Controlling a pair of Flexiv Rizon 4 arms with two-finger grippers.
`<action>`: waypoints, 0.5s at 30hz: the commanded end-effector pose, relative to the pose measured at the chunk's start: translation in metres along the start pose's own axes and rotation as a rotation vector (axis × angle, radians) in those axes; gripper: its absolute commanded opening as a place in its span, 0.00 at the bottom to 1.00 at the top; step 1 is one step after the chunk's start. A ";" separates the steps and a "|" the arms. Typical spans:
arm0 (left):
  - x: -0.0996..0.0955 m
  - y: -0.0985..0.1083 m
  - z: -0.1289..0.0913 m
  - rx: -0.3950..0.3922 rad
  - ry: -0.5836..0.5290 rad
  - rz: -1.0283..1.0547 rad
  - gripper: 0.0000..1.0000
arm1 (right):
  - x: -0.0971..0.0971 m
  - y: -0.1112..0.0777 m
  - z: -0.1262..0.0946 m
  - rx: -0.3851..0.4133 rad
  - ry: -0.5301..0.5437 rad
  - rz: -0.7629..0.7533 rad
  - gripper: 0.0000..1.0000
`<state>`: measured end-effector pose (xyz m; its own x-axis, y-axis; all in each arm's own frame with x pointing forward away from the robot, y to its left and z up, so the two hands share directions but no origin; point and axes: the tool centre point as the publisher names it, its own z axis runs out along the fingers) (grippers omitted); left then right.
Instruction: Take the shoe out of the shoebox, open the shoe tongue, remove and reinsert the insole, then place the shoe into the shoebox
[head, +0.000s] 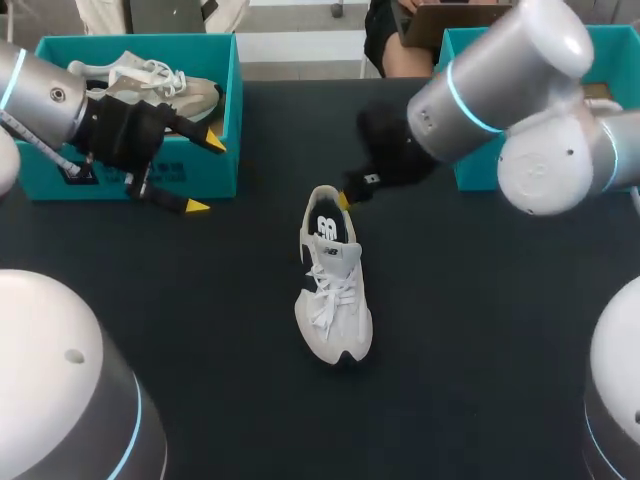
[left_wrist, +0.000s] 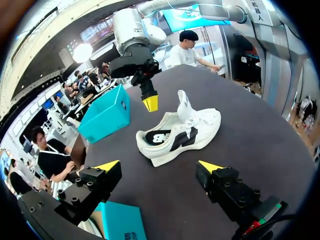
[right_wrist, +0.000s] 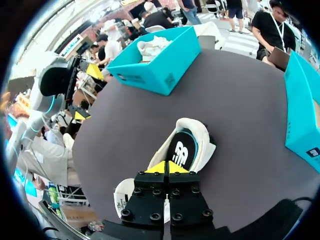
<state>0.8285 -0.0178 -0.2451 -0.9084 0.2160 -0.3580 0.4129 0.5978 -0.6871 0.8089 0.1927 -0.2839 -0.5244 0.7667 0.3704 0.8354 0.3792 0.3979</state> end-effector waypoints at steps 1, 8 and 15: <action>0.000 0.000 0.000 -0.002 0.001 0.001 1.00 | 0.006 0.007 0.001 0.027 -0.367 0.002 0.00; 0.000 0.000 0.000 -0.002 0.001 0.001 1.00 | 0.006 0.007 0.001 0.027 -0.367 0.002 0.00; 0.000 0.000 0.000 -0.002 0.001 0.001 1.00 | 0.005 0.005 0.024 0.067 -0.518 0.191 0.00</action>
<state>0.8286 -0.0179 -0.2455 -0.9083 0.2160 -0.3583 0.4132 0.5968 -0.6878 0.8120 0.1988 -0.2907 -0.3407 0.9208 0.1899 0.9121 0.2747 0.3044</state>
